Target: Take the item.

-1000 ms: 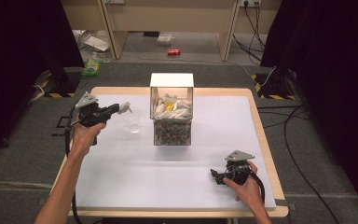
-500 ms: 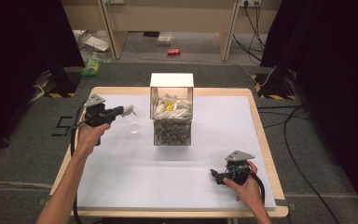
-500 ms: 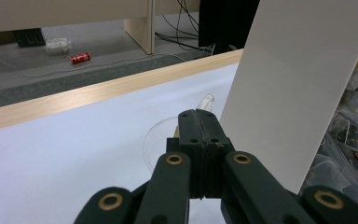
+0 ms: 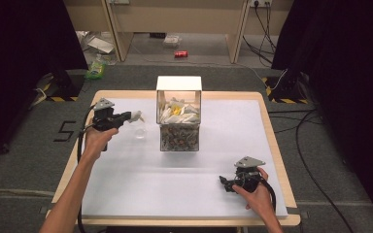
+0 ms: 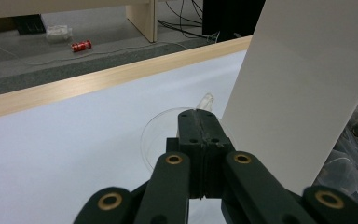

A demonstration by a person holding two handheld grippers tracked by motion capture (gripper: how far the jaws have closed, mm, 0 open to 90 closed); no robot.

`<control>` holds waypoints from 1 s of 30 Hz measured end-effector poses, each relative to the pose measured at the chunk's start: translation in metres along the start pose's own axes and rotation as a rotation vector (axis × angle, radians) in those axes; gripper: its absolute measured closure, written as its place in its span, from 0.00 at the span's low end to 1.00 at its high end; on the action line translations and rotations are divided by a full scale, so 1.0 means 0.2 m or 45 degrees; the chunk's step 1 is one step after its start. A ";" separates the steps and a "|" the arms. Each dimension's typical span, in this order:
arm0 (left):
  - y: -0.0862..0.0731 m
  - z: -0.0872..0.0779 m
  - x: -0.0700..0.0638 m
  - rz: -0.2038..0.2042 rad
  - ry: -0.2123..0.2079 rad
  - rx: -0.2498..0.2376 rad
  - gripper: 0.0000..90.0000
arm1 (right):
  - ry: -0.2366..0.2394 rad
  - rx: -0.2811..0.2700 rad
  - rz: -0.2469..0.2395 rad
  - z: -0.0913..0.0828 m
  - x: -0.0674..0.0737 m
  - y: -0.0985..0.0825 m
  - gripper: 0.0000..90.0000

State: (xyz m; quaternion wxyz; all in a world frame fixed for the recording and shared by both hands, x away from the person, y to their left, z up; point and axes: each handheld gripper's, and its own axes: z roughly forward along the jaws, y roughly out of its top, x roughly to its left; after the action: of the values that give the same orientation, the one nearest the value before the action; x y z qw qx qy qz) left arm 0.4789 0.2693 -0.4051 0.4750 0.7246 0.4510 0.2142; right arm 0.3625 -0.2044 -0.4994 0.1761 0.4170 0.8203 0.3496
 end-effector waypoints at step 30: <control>-0.02 0.07 0.00 0.009 0.001 0.049 0.96 | 0.001 0.000 -0.002 0.00 0.00 0.00 0.12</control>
State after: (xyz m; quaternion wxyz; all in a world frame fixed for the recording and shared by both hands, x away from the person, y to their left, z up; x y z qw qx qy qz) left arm 0.4868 0.2625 -0.4140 0.4601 0.7350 0.4527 0.2076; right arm 0.3625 -0.2044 -0.4994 0.1760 0.4162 0.8206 0.3497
